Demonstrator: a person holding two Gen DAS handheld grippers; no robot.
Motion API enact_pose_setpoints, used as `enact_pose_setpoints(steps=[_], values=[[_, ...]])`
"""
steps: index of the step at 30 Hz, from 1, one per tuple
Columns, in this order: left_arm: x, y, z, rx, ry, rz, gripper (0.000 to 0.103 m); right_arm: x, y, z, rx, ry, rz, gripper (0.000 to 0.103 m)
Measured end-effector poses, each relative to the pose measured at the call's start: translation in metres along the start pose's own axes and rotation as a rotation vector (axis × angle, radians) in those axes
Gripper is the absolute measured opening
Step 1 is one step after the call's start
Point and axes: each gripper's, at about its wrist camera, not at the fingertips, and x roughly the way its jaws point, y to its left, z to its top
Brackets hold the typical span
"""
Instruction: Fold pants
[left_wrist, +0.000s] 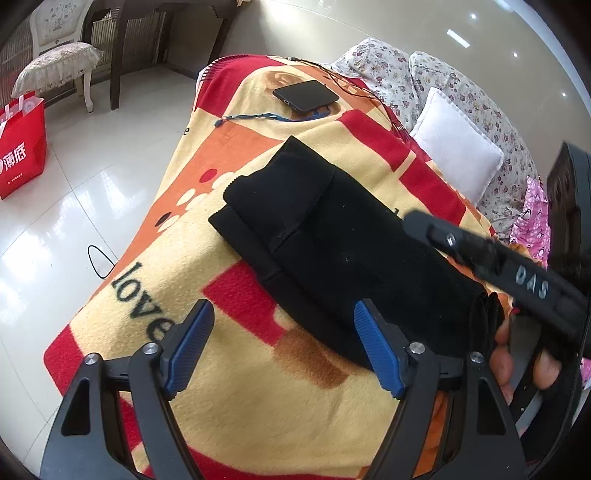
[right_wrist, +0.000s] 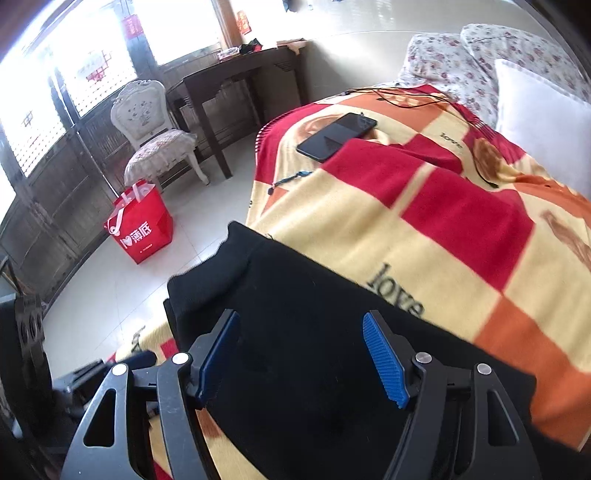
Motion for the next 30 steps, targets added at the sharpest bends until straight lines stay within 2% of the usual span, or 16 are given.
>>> enact_pose_setpoints(steps=[6, 12, 16, 17, 19, 22, 24, 26, 29, 30], values=[[0.001, -0.001, -0.001, -0.006, 0.002, -0.006, 0.078, 0.008, 0.007, 0.011, -0.007, 0.002, 0.014, 0.072], [-0.003, 0.005, 0.001, -0.016, 0.001, -0.025, 0.078, -0.007, 0.009, -0.006, -0.055, -0.015, -0.098, 0.072], [-0.003, 0.005, -0.002, -0.014, 0.005, -0.024, 0.078, -0.044, -0.006, -0.028, -0.047, -0.065, -0.146, 0.073], [-0.002, 0.005, -0.002, -0.015, 0.006, -0.025, 0.078, -0.057, -0.018, -0.037, -0.021, -0.078, -0.195, 0.073], [-0.001, 0.004, -0.003, -0.014, 0.008, -0.025, 0.078, -0.076, -0.037, -0.049, 0.034, -0.096, -0.234, 0.073], [0.001, 0.001, -0.003, -0.009, 0.012, -0.018, 0.078, -0.101, -0.072, -0.074, 0.155, -0.114, -0.242, 0.073], [0.002, 0.000, -0.003, -0.012, 0.010, -0.016, 0.079, -0.108, -0.084, -0.085, 0.193, -0.112, -0.251, 0.072], [0.003, -0.001, -0.003, -0.017, 0.011, -0.016, 0.079, -0.110, -0.092, -0.096, 0.228, -0.110, -0.239, 0.071], [0.003, -0.003, -0.004, -0.013, 0.011, -0.013, 0.079, -0.097, -0.090, -0.102, 0.231, -0.080, -0.221, 0.063], [0.002, -0.003, -0.003, -0.011, 0.013, -0.013, 0.079, -0.091, -0.087, -0.103, 0.217, -0.072, -0.228, 0.052]])
